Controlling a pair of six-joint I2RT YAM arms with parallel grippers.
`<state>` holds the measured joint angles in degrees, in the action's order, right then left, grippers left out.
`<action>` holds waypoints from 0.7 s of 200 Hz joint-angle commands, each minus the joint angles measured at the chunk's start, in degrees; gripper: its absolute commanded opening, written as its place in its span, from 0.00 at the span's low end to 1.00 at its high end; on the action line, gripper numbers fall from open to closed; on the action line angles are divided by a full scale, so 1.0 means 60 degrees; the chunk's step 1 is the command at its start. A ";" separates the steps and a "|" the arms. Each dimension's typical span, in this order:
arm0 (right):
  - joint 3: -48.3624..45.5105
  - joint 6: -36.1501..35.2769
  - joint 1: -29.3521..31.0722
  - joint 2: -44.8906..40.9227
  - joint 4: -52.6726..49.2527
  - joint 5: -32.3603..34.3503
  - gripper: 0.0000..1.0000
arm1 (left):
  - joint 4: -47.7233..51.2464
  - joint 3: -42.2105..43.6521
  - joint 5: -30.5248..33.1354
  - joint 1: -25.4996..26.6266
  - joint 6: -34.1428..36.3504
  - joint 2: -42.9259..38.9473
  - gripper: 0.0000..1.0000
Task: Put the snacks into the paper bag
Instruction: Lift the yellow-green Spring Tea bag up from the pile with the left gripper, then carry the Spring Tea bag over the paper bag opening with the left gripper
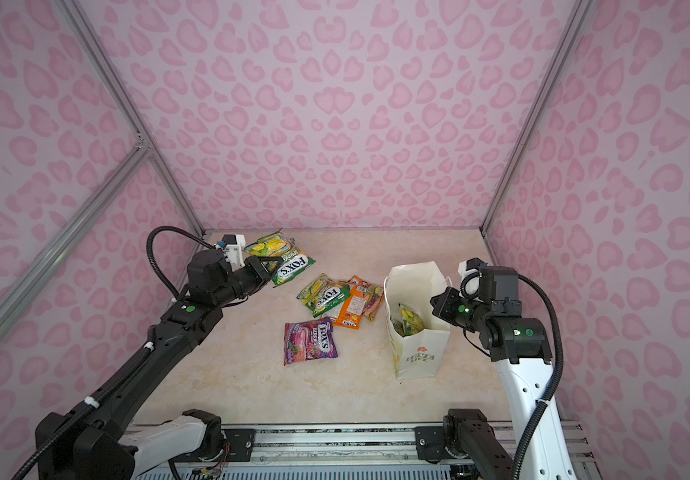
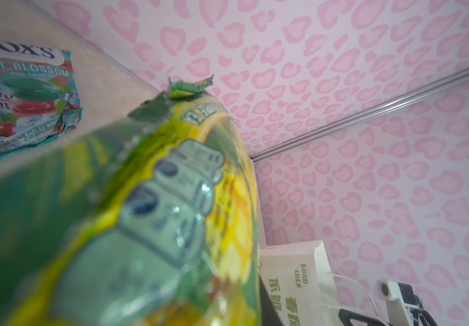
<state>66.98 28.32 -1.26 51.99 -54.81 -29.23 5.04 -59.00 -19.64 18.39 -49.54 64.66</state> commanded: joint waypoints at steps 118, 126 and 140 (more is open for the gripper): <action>0.1218 -0.0311 0.0002 0.0034 -0.0606 0.0727 0.00 | 0.5301 -0.8426 0.4228 0.6319 0.3815 0.3203 0.19; 0.1300 -0.0296 -0.0009 0.0058 -0.0607 0.0701 0.00 | 0.5466 -0.8887 0.4357 0.6601 0.3904 0.3587 0.19; 0.1389 -0.0270 -0.0008 0.0094 -0.0620 0.0640 0.00 | 0.5820 -0.9722 0.4546 0.7012 0.3977 0.4323 0.19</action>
<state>74.50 27.18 -1.28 52.23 -57.89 -25.67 36.49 -110.72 3.46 57.28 -28.56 85.32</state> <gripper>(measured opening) 0.047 0.192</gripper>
